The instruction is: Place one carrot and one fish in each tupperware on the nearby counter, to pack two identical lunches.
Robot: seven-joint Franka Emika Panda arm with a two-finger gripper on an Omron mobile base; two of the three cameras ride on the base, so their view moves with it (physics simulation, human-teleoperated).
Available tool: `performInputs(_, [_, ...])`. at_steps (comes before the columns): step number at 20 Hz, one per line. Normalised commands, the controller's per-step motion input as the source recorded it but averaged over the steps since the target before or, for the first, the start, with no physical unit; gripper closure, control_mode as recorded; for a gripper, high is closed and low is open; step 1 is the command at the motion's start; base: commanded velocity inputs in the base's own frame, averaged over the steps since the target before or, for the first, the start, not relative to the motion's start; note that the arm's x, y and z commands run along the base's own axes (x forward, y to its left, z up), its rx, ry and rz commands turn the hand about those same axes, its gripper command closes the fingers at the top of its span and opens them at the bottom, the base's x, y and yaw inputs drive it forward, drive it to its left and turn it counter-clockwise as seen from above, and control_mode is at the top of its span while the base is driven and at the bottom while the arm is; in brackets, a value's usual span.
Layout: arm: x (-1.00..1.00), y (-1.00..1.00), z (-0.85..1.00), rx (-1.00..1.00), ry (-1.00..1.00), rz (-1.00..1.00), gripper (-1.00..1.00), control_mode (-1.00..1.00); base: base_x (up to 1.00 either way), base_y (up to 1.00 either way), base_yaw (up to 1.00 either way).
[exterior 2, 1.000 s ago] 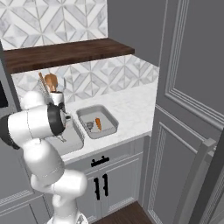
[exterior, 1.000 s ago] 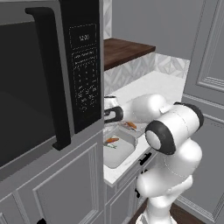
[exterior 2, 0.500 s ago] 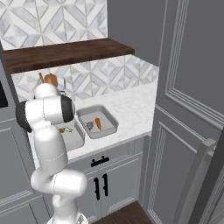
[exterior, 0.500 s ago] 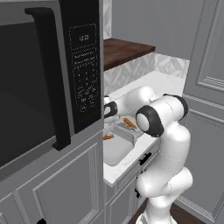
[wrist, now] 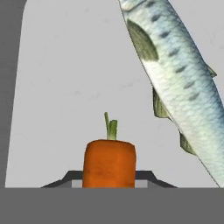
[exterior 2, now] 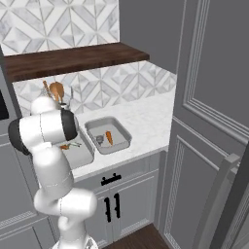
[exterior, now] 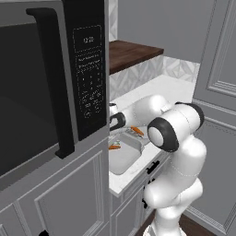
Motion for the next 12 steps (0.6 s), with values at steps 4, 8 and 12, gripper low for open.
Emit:
performInputs(4, [-0.01,0.00,0.24,-0.02,0.00,0.00,-1.00,-1.00,0.00,0.00,0.00])
performInputs(8, [0.00,-0.08,0.63,-0.08,0.00,-0.01,-1.00,-1.00,0.00,0.00,0.00])
performInputs(12, [-0.18,-0.65,0.99,-0.02,0.00,-0.15,-1.00,-1.00,0.00,0.00,0.00])
